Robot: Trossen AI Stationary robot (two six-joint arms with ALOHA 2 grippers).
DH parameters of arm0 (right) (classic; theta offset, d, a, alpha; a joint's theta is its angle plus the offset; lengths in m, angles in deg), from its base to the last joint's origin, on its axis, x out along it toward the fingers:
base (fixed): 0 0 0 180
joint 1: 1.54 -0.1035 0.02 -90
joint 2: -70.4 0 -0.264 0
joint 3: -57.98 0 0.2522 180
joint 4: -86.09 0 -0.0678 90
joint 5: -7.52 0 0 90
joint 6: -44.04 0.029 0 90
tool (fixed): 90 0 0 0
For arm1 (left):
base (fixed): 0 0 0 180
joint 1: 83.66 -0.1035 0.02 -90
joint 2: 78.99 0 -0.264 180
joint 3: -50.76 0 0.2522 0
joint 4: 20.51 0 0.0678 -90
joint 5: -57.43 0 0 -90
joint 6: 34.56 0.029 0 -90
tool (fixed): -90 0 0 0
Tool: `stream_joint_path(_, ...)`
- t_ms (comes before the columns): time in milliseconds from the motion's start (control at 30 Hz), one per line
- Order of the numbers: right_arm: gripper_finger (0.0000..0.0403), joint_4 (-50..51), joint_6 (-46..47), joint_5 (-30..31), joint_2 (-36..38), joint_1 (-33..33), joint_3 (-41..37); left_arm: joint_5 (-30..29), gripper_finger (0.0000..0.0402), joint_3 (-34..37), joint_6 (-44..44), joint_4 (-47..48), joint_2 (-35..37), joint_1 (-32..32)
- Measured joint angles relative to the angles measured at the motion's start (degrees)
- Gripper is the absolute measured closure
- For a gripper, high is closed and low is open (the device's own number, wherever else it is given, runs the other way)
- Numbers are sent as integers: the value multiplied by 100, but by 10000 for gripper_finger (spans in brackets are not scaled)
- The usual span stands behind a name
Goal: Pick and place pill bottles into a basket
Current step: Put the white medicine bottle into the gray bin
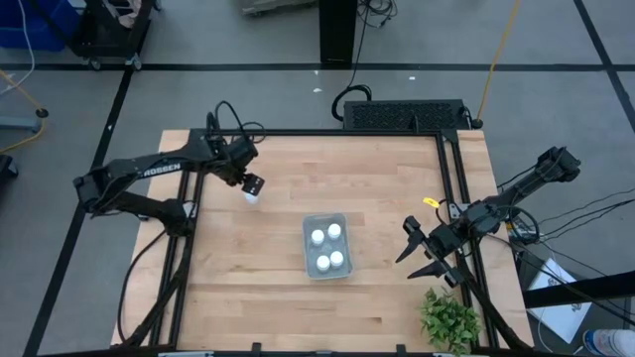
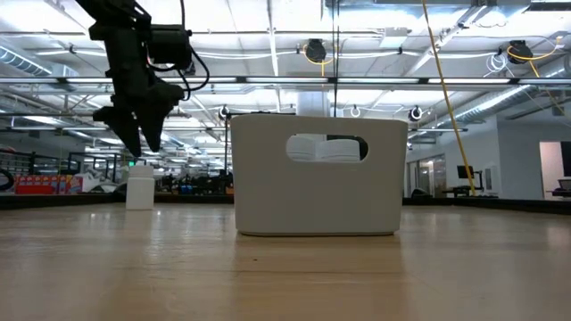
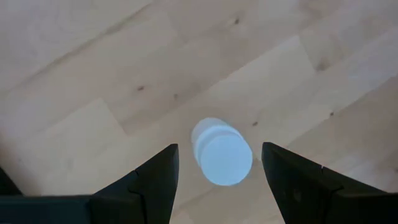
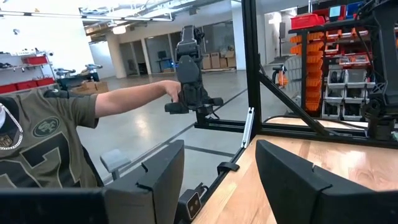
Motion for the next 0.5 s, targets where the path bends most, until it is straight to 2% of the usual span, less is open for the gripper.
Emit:
stream_joint_path(300,209,1,0,-2,0,0,0,47,165,206,-64,-545,0,124)
stream_joint_path(500,209,1,-1,-2,0,0,0,-18,165,351,-101,-538,-2,141)
